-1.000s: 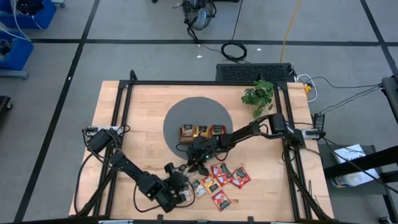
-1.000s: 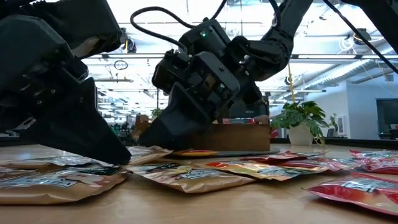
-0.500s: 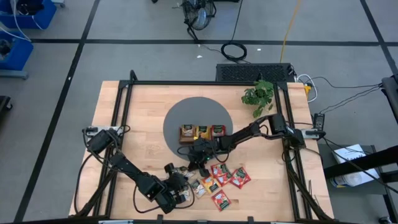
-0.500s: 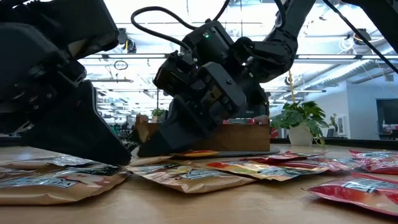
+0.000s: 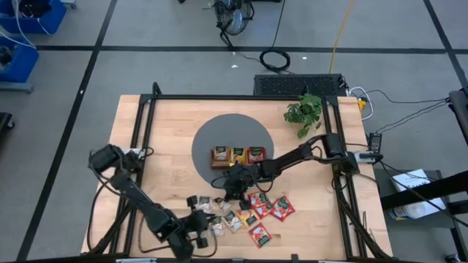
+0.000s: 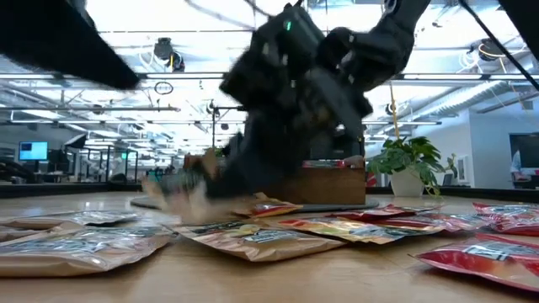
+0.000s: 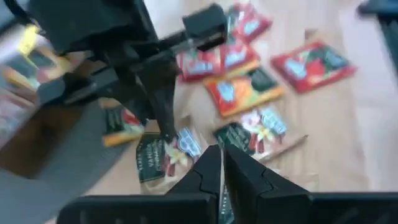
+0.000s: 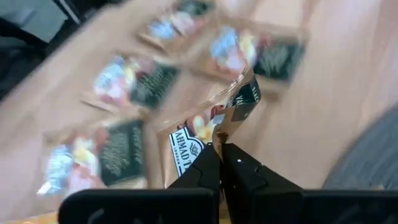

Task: Pick & Place Tea
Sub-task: Put the cinnamon tea sachet into the left compartment of the wooden organizer

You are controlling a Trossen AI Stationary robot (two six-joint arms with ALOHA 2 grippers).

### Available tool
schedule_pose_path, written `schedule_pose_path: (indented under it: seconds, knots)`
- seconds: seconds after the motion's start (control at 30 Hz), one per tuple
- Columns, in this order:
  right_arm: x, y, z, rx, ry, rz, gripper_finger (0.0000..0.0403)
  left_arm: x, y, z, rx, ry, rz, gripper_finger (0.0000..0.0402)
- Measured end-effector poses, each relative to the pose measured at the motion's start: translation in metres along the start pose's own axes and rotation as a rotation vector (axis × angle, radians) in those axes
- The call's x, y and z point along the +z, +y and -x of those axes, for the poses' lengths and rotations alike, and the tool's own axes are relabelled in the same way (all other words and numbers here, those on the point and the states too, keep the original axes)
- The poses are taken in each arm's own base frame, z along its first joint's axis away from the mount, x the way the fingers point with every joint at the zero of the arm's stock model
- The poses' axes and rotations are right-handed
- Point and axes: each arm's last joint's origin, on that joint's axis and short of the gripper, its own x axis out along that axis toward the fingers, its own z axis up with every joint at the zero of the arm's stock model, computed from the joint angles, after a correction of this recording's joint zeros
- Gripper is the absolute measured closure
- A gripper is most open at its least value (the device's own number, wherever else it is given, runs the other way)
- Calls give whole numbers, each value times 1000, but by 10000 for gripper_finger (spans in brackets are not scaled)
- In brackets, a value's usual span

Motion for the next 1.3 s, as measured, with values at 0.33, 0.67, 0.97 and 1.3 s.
schedule_pose_path:
  seconds: [0.33, 0.67, 0.97, 1.3]
  knots:
    - [52, 55, 32, -193, -38, 331, 403, 7, -3, 23, 88, -180, 9, 376]
    - [50, 96, 65, -336, -31, 498, 403, 15, 5, 9, 107, -152, 24, 376]
    - [1, 100, 116, -393, -269, 490, 403, 29, 23, -14, 258, -166, -160, 372]
    - [-34, 115, 113, -348, -258, 537, 403, 49, 36, -40, 181, -141, 55, 226]
